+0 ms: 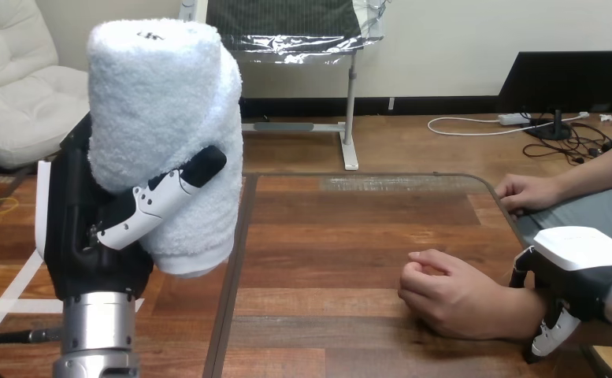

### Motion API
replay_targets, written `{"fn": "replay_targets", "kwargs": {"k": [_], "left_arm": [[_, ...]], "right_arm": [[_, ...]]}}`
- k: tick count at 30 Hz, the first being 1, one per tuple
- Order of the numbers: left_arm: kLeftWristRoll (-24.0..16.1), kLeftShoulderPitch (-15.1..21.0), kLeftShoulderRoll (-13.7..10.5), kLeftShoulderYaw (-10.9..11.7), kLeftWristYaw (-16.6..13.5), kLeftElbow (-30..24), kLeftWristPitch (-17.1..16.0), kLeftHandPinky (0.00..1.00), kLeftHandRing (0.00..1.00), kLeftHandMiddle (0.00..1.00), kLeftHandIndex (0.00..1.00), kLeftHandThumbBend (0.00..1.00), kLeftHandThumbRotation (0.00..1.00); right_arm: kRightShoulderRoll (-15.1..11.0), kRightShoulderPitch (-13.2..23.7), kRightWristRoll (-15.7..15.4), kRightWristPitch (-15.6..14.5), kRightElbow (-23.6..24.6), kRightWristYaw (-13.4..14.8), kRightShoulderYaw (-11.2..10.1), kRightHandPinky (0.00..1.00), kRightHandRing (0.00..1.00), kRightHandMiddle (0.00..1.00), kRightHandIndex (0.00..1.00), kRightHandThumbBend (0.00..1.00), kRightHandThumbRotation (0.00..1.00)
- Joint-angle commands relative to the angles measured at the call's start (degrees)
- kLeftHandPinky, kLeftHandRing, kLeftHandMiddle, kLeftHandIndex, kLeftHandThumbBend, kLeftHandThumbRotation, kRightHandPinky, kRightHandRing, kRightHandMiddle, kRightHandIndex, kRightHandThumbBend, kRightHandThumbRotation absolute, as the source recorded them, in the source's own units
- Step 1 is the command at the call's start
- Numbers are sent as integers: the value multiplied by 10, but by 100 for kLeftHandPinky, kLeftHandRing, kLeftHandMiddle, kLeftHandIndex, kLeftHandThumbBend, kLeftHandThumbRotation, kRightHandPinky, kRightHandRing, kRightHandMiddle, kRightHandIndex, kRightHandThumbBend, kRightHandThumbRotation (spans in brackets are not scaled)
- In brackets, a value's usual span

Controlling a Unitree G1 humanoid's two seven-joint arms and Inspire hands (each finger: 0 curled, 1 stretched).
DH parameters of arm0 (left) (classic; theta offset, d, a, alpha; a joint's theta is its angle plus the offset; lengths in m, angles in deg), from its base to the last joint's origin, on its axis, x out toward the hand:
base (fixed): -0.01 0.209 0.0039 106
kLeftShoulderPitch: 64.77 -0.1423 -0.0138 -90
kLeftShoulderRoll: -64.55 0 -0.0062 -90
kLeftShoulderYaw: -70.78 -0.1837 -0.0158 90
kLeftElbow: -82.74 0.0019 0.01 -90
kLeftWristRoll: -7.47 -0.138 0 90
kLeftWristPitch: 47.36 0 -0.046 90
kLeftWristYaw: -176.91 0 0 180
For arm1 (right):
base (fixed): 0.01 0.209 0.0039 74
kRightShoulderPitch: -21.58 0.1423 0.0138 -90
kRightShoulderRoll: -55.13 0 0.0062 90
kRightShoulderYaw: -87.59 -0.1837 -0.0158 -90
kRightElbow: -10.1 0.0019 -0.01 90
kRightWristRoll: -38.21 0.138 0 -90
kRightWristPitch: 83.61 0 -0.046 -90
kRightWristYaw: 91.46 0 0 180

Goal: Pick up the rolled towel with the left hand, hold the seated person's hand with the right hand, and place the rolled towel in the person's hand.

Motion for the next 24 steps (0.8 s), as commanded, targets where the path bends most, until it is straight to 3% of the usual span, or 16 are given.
{"fn": "replay_targets", "kwargs": {"k": [1,8,16,24], "left_arm": [[9,42,3,4,6,-25,-14,16,22,30,36,38,0],[3,43,7,5,0,-20,-16,16,22,30,36,38,0],[2,45,8,4,0,-16,-15,16,22,30,36,38,0],[0,47,8,2,-1,-12,-9,16,22,30,36,39,0]], "right_arm": [[8,-18,4,-13,-33,-21,27,22,34,47,60,99,0],[6,-19,0,-16,-27,-23,32,21,33,45,59,98,0],[6,-23,5,-10,-24,-14,28,12,21,32,55,97,0],[8,-23,28,2,-25,-4,14,9,17,28,51,94,0]]}}
